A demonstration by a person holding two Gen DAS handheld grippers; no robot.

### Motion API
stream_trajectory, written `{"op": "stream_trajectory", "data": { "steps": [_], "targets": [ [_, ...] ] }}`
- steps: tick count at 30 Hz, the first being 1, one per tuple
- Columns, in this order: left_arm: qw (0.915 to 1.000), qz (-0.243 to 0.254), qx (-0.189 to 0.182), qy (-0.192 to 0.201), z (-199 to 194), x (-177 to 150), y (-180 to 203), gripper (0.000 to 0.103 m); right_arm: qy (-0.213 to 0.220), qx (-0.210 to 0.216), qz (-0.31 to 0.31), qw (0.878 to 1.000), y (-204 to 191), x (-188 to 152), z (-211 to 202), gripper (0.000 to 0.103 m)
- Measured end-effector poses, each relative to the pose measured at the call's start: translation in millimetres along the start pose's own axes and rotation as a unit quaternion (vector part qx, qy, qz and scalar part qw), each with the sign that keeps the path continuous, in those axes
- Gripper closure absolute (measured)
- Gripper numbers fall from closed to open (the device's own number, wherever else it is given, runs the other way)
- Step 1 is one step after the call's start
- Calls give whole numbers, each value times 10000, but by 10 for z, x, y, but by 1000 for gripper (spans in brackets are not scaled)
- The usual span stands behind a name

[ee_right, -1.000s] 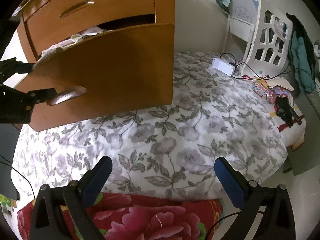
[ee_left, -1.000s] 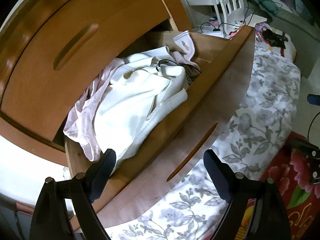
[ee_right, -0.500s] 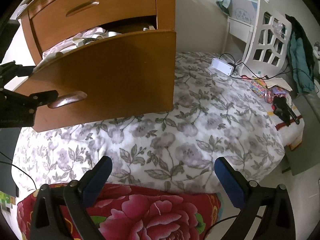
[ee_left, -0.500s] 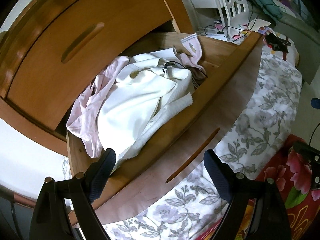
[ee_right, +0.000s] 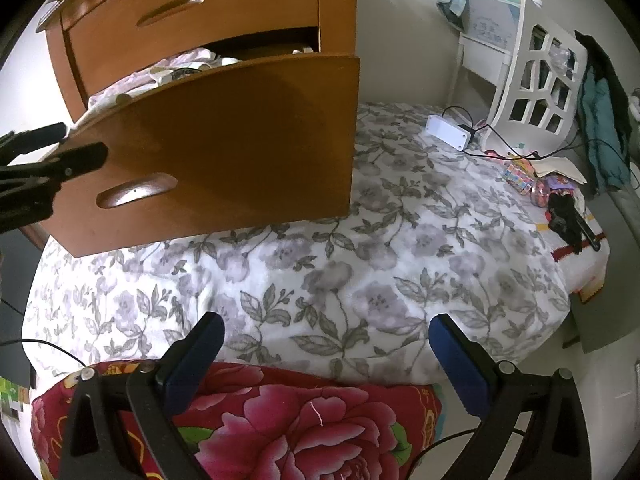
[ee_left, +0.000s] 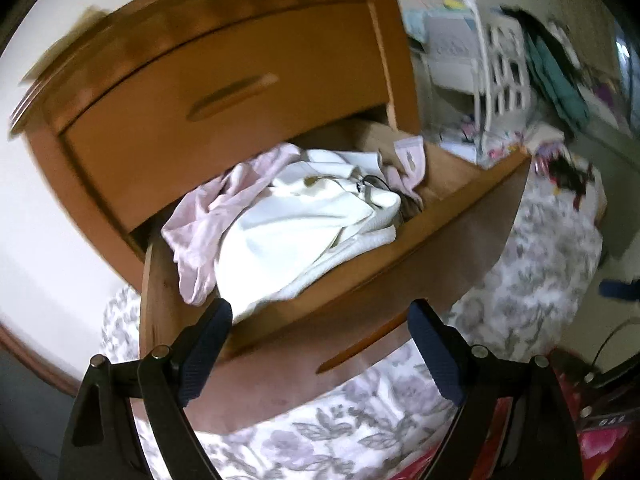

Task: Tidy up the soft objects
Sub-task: 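Release the drawer and back the left tool away, then reach the right tool into the drawer and grasp the pink cloth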

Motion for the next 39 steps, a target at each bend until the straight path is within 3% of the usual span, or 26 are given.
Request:
{"op": "stream_trajectory", "data": {
  "steps": [7,14,18,26,34,39],
  "targets": [
    [9922,-1127,344,417,-288,-230,-247,13,-44,-25,-86,9999,-27,-10,31,0],
    [9765,-1933,845,436,-405,-619,-469,12,44,47,-286,9996,-104,7,18,0],
    [9749,-1956,964,451,-386,-749,-500,3,164,117,-393,9990,-146,56,-18,0],
    [9662,-2308,986,589,-365,-866,-596,0,747,574,-505,9943,-262,403,-320,0],
    [9683,-2296,740,641,-316,-860,-567,0,1447,1191,-988,9773,-608,1055,-669,0],
    [9694,-2175,972,587,-320,-850,-529,0,1655,1288,-1230,9700,-837,1452,-730,0]
  ]
}}
Point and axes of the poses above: each gripper's, at about its wrist camera, not at the fingertips, and z roughly the way its jaws point, y to its right, x to its top, the point moved 6 cm from there along z, roughly the way its jaws point
